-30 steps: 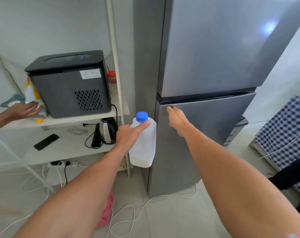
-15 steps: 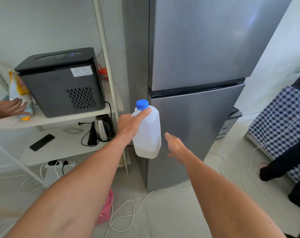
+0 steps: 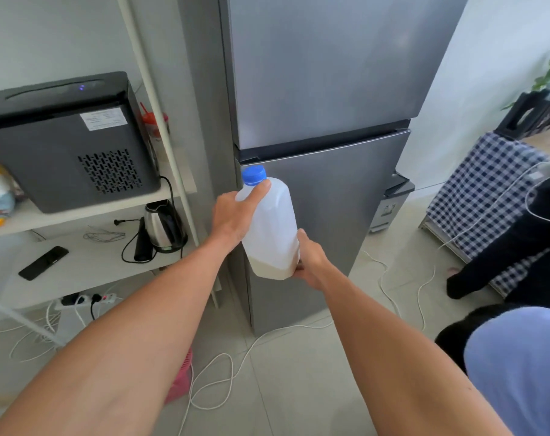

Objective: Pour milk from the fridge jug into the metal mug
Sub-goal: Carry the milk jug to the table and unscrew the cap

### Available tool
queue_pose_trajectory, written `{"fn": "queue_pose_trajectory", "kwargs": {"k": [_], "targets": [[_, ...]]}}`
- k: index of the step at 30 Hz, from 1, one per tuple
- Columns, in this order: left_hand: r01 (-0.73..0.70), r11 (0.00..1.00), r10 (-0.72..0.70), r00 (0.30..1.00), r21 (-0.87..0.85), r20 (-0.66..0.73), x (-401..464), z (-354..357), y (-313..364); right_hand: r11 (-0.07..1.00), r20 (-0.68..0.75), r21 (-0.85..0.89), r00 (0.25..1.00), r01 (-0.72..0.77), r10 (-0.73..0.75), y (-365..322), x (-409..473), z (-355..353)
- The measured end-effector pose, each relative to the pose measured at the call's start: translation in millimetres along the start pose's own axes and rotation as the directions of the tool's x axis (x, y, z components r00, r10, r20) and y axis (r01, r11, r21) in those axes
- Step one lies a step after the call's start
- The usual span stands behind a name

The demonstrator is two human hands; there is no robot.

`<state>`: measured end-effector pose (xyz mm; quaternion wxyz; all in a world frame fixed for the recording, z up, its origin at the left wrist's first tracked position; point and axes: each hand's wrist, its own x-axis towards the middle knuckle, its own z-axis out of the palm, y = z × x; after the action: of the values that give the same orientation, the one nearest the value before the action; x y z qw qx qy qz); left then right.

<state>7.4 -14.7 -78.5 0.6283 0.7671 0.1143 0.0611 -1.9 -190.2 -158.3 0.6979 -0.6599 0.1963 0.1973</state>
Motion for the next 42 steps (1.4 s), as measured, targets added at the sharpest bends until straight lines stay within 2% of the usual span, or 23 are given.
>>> {"fn": "queue_pose_trajectory", "kwargs": {"k": [4, 11, 15, 18, 24, 29, 34, 37, 42], "targets": [[-0.06, 0.998, 0.06, 0.998, 0.031, 0.012, -2, 26, 6, 1.0, -0.077, -0.005, 0.997, 0.016, -0.016, 2, -4, -26], [-0.101, 0.995, 0.104, 0.98, -0.026, 0.171, -11, 78, 25, 0.995, -0.226, 0.083, 0.973, 0.057, -0.036, 10, -29, -67], [-0.139, 0.989, 0.145, 0.939, -0.041, 0.312, -18, 106, 34, 0.983, -0.342, 0.165, 0.939, 0.084, -0.023, 22, -52, -84], [-0.194, 0.98, 0.191, 0.882, -0.038, 0.431, -32, 127, 40, 0.969, -0.439, 0.219, 0.898, 0.117, -0.009, 36, -73, -99], [-0.315, 0.948, 0.278, 0.729, -0.055, 0.625, -86, 168, 47, 0.942, -0.634, 0.281, 0.772, 0.182, 0.04, 72, -138, -132], [-0.374, 0.917, 0.341, 0.558, -0.138, 0.756, -167, 200, 55, 0.911, -0.779, 0.329, 0.617, 0.248, 0.113, 118, -215, -163], [-0.381, 0.903, 0.356, 0.401, -0.2, 0.844, -259, 229, 53, 0.864, -0.856, 0.375, 0.484, 0.337, 0.183, 175, -297, -182], [-0.39, 0.885, 0.386, 0.315, -0.253, 0.867, -324, 234, 52, 0.836, -0.9, 0.387, 0.358, 0.389, 0.249, 206, -355, -180], [-0.407, 0.855, 0.394, 0.107, -0.321, 0.913, -434, 233, 46, 0.832, -0.919, 0.392, 0.199, 0.393, 0.34, 271, -451, -175]]}}
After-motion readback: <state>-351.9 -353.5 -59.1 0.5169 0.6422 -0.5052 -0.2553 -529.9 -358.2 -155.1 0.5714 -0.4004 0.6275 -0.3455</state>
